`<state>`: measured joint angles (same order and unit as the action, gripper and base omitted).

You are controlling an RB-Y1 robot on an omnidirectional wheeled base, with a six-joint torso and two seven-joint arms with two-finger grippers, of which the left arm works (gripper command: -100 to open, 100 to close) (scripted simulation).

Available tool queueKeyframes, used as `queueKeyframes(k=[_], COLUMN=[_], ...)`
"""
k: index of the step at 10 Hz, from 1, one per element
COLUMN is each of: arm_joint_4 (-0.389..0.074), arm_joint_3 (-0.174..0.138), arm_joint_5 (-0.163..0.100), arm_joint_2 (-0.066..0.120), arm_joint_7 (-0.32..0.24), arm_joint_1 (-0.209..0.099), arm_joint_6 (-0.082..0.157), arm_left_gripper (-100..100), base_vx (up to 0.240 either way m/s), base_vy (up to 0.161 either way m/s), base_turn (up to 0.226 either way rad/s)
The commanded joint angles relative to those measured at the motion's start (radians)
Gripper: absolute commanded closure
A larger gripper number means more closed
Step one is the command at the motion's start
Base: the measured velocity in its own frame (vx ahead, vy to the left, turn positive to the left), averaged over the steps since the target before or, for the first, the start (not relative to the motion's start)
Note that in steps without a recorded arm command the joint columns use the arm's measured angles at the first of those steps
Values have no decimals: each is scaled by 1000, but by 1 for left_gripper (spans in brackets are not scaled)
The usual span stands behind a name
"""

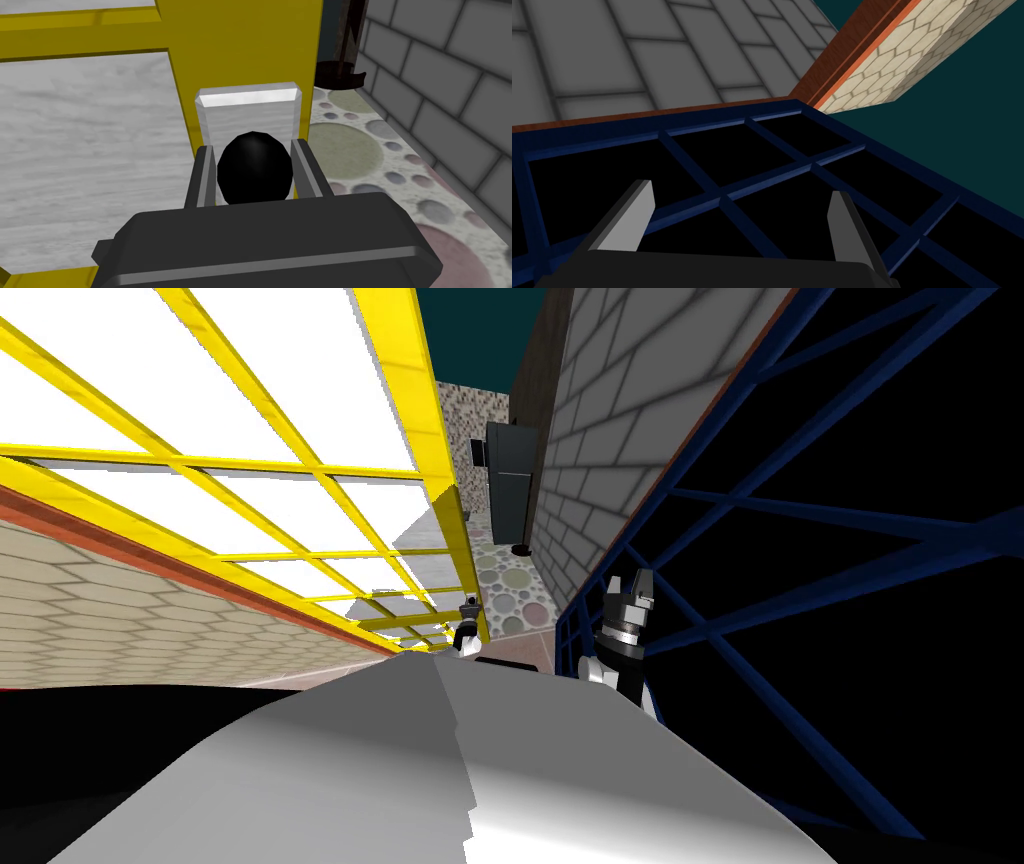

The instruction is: Pull the door open

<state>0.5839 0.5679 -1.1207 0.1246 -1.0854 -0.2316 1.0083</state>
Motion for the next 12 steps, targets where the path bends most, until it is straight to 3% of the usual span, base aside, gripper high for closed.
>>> queueKeyframes(k=[1, 12], arm_joint_4=[3, 7], arm_joint_3=[-3, 8], arm_joint_5=[-5, -3], arm_joint_2=[9, 23], arm_joint_7=[2, -12], arm_joint_1=[12, 10], arm_joint_6=[-2, -7], arm_left_gripper=[100, 100], base_vx=[-209, -210], base_vy=[4, 6], base_turn=[-10, 6])
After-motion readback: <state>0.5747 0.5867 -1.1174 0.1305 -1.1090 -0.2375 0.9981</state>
